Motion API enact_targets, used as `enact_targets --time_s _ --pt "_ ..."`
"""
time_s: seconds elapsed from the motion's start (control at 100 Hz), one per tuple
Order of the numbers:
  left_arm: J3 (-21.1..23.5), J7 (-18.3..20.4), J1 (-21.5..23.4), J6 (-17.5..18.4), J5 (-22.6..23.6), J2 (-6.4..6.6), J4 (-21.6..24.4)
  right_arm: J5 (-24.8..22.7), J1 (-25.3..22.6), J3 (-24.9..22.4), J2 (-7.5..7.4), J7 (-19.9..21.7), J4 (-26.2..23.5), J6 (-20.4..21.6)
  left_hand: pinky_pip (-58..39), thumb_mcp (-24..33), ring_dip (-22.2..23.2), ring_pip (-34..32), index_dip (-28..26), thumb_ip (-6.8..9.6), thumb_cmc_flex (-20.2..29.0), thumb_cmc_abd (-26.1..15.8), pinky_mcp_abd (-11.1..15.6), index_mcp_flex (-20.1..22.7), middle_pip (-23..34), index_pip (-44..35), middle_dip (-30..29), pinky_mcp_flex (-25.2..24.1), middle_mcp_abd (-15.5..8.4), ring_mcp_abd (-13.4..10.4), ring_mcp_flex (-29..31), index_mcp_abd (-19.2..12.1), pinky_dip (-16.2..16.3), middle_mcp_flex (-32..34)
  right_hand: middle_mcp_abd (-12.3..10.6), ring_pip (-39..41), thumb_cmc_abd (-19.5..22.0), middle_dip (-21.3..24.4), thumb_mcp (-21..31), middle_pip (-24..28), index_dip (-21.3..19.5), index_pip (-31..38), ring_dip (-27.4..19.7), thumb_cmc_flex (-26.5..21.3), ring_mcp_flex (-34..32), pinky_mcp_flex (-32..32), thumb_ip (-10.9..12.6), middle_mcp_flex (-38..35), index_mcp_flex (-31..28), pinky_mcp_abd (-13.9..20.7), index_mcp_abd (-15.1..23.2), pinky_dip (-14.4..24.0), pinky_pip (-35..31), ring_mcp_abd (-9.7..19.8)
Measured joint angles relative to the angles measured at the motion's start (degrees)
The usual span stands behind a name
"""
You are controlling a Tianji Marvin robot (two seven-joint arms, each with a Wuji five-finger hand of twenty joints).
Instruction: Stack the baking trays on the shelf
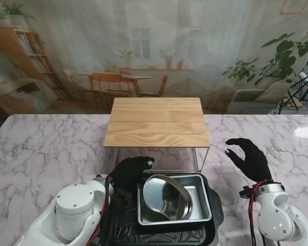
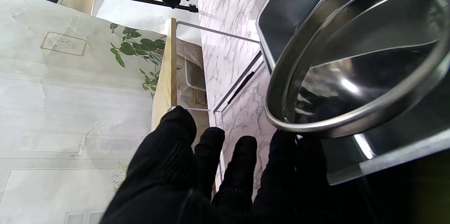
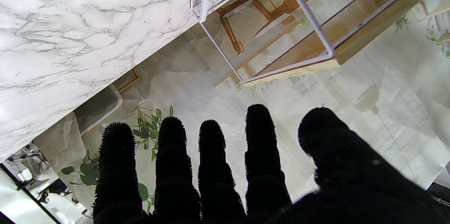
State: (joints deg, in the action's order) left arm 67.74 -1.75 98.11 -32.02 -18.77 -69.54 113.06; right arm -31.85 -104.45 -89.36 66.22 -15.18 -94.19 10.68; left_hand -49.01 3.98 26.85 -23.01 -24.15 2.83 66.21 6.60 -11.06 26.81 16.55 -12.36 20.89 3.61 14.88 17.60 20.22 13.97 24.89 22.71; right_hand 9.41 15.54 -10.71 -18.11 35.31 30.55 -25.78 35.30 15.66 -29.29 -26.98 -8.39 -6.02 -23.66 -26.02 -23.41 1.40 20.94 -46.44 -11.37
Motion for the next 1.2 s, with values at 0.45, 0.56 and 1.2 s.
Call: enact_targets --time_s 0.45,0.56,1.2 --pt "-0.8 0.8 -0.6 -4.6 -2.4 -0.07 -0.6 0.1 0.0 -0.1 0.0 0.0 0.1 0.2 -4.3 0.0 1.2 -2.2 -3.2 0.01 0.8 0.0 -1.5 2.8 0.7 -0.1 0.1 3.2 1.6 1.3 4.0 1.8 2.3 4.8 0.0 0.0 0.0 0.0 0.0 0.0 0.0 0.0 0.0 0.0 0.0 0.0 0.0 0.0 0.0 0.0 0.0 0.0 0.0 0.0" --pt "-0.6 0.9 -0.5 -4.6 -2.5 -0.08 -0.6 0.1 0.0 -0.1 0.0 0.0 0.1 0.2 -4.3 0.0 1.2 -2.2 -3.2 0.01 0.8 -0.7 -1.6 2.8 0.7 0.2 0.1 3.0 1.6 1.3 4.0 1.8 2.3 4.8 0.0 0.0 0.0 0.0 0.0 0.0 0.0 0.0 0.0 0.0 0.0 0.0 0.0 0.0 0.0 0.0 0.0 0.0 0.0 0.0" --pt "1.5 4.7 -0.7 -6.2 1.4 0.54 -0.9 0.2 0.1 -0.1 -0.01 0.2 0.4 0.4 -0.9 -3.0 0.0 -0.1 -1.1 0.01 -0.1 -3.0 -0.3 1.9 -2.3 3.5 0.1 -2.8 1.3 1.0 -3.1 1.9 1.3 0.0 0.0 0.0 0.0 0.0 0.0 0.0 0.0 0.0 0.0 0.0 0.0 0.0 0.0 0.0 0.0 0.0 0.0 0.0 0.0 0.0"
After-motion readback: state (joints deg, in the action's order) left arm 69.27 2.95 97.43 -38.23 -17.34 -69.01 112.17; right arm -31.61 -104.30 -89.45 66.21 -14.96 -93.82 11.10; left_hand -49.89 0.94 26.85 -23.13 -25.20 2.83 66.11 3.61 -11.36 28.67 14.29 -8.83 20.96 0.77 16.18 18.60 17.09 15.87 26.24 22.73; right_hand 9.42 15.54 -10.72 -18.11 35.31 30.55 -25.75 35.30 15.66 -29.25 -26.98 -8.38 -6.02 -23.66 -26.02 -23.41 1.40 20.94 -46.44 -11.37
